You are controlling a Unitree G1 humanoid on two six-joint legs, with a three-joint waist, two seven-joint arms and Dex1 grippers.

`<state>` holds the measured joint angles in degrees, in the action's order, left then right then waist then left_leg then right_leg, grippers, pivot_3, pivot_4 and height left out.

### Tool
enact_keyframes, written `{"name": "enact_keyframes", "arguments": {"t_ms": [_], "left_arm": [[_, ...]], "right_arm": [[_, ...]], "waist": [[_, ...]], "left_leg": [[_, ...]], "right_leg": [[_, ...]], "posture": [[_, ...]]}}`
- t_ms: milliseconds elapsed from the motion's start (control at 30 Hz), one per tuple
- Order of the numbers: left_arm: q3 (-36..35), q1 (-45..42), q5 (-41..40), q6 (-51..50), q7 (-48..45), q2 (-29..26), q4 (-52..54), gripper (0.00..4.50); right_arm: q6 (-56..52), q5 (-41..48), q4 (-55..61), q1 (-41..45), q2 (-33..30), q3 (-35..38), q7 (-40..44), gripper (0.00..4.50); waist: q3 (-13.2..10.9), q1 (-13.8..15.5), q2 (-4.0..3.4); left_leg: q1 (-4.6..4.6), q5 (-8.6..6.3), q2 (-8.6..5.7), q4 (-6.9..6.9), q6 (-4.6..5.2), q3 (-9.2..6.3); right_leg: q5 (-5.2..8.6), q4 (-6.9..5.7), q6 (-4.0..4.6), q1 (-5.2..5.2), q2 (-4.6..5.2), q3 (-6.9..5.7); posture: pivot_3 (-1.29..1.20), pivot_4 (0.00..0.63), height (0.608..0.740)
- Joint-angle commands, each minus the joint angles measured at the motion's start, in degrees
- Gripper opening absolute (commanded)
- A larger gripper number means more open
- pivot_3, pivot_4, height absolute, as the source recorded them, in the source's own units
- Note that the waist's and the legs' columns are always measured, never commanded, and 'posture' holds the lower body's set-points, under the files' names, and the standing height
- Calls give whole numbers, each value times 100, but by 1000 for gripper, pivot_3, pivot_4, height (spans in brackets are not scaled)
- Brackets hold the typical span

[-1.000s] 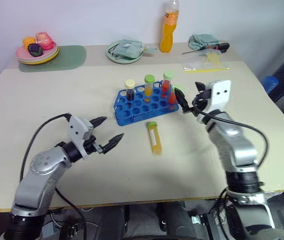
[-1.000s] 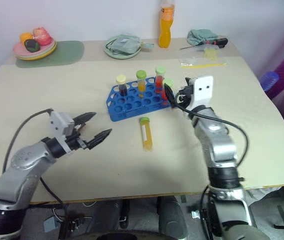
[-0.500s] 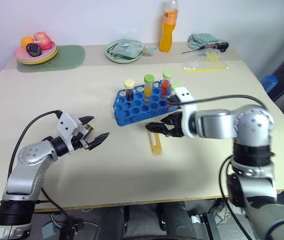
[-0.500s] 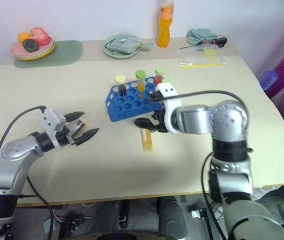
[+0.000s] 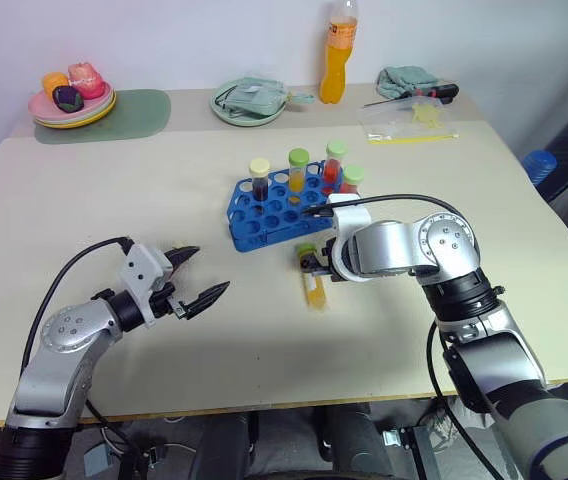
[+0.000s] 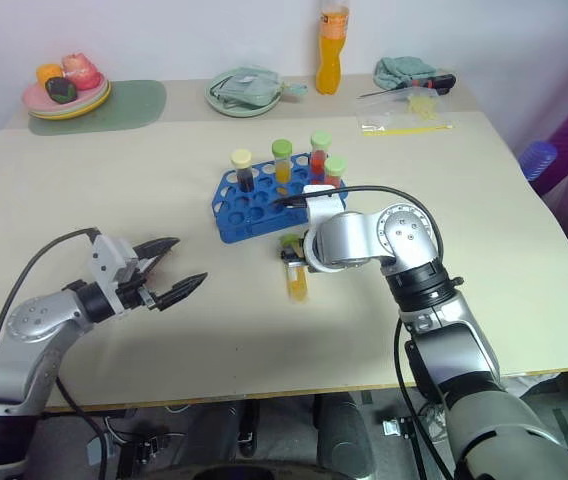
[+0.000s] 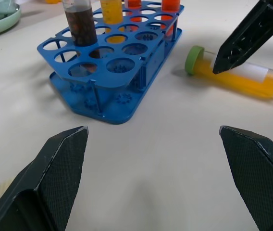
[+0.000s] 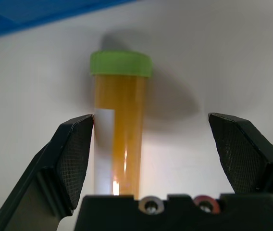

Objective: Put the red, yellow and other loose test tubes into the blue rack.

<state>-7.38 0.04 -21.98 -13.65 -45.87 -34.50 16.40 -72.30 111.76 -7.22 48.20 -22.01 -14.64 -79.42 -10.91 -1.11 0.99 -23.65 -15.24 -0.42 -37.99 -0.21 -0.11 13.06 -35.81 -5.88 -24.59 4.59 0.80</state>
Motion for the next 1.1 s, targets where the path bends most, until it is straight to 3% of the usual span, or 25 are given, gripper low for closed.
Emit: {"name": "enact_keyframes", "arguments": {"t_ms": [33, 100, 267, 300, 400, 467, 567, 700, 867, 1100], "left_arm": [[35, 40, -89, -23, 4, 35, 240, 4500], [55, 39, -86, -41, 8, 59, 266, 4500], [79, 32, -67, -52, -9, 99, 271, 4500], [79, 31, -66, -38, -20, 95, 250, 4500], [79, 29, -49, -4, -29, 90, 219, 4500], [75, 26, -43, -6, 5, 105, 242, 4500], [104, 40, -44, -24, 70, 149, 316, 4500], [223, -29, -68, -78, 126, 238, 373, 4500], [414, -304, -85, -216, 217, 391, 421, 4500], [577, -642, -182, -617, 403, 530, 691, 4500]], "right_arm": [[-89, 124, 17, 147, -36, -86, -10, 3971], [-108, 124, -12, 155, -23, -125, 47, 3396], [-72, 124, -32, 147, -34, -124, 73, 937], [-53, 124, 5, 176, -52, -101, 93, 751], [-30, -41, 579, 523, -343, -59, 665, 750], [70, -756, 1350, 579, -395, 227, 1884, 750], [1094, -2380, 2501, 76, -549, 657, 4161, 750], [3243, -5593, 2945, -789, -1151, -112, 6581, 750], [5865, -7932, 1358, -1496, -116, -281, 7474, 750], [7512, -9132, -98, -1486, 1149, 81, 8048, 750]], "waist": [[0, -4, 0], [0, -4, 0], [0, 0, 0], [0, -1, 0], [-5, 4, -7], [-7, 5, -11], [-4, 21, -7], [-2, 68, -5], [-1, -8, -3], [-2, 16, -4]], "left_leg": [[0, 0, 0, 0, 0, 0], [0, 0, 1, 0, 0, 0], [0, 0, 2, 0, 0, 0], [0, 0, 2, 0, 0, 0], [0, 0, 2, 0, 0, 0], [-3, 0, 2, 0, 1, 1], [-8, -6, 13, 1, 10, -3], [-11, -12, 16, 0, 19, -6], [-6, -11, 12, -6, 19, 19], [-4, -10, 15, 0, 16, 9]], "right_leg": [[0, 0, 0, 0, -1, 0], [0, 0, 0, 0, -2, 0], [-1, 0, -2, 0, -3, 0], [-1, 1, -2, 0, -4, 0], [0, 1, -1, 0, -4, 0], [0, 5, 0, -2, -4, -1], [-9, 16, -18, -4, -20, -6], [-8, 37, -18, 7, -25, -13], [-9, 52, -17, 11, -17, 1], [-12, 24, -22, 0, -24, 1]], "posture": [[0, 150, 740], [0, 150, 740], [0, 150, 740], [0, 150, 740], [0, 150, 740], [0, 150, 740], [0, 150, 740], [0, 150, 740], [0, 150, 740], [0, 150, 740]]}}
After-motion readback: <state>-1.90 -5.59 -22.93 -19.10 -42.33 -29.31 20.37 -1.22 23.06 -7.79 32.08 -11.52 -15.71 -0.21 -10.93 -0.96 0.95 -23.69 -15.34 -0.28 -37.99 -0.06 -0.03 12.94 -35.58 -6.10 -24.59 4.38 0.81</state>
